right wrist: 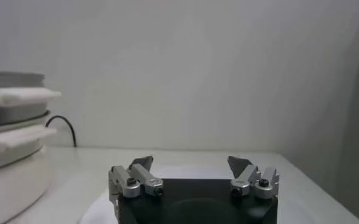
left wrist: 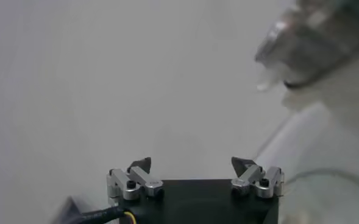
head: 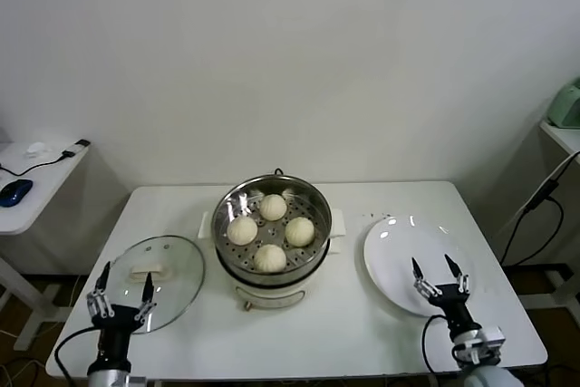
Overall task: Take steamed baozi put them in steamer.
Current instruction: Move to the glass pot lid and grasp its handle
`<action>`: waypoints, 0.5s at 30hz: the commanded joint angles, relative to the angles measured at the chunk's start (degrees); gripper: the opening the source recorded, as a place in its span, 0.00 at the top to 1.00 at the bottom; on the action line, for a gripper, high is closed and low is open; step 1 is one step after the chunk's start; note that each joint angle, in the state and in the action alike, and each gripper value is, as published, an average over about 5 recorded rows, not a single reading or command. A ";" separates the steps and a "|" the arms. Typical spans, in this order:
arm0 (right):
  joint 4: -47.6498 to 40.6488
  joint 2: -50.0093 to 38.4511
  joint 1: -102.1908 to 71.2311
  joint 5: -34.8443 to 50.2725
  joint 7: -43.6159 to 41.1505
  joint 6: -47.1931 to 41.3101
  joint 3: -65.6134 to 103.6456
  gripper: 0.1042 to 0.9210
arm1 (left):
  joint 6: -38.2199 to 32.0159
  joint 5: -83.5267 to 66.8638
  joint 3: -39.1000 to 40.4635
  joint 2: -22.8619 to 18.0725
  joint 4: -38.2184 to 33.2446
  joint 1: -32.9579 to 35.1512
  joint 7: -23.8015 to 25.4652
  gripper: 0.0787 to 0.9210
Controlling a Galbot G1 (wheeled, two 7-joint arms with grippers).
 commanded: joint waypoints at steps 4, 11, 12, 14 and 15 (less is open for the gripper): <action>1.47 4.47 -4.88 -4.70 0.53 -0.31 1.36 0.12 | 2.96 35.69 0.32 2.74 19.44 -7.64 -7.36 0.12; 2.10 4.81 -5.86 -4.62 0.56 -0.18 2.01 0.12 | 5.77 36.34 0.41 2.91 24.32 -13.14 -6.49 0.12; 2.28 4.84 -6.10 -4.59 0.54 -0.15 2.10 0.12 | 6.13 36.49 0.48 2.97 24.92 -13.84 -6.37 0.12; 2.64 4.88 -6.60 -4.51 0.51 -0.06 2.32 0.12 | 6.80 36.62 0.64 3.15 26.06 -15.20 -6.13 0.12; 2.75 4.90 -6.80 -4.46 0.50 -0.01 2.41 0.12 | 7.09 36.57 0.71 3.25 26.43 -15.75 -6.01 0.12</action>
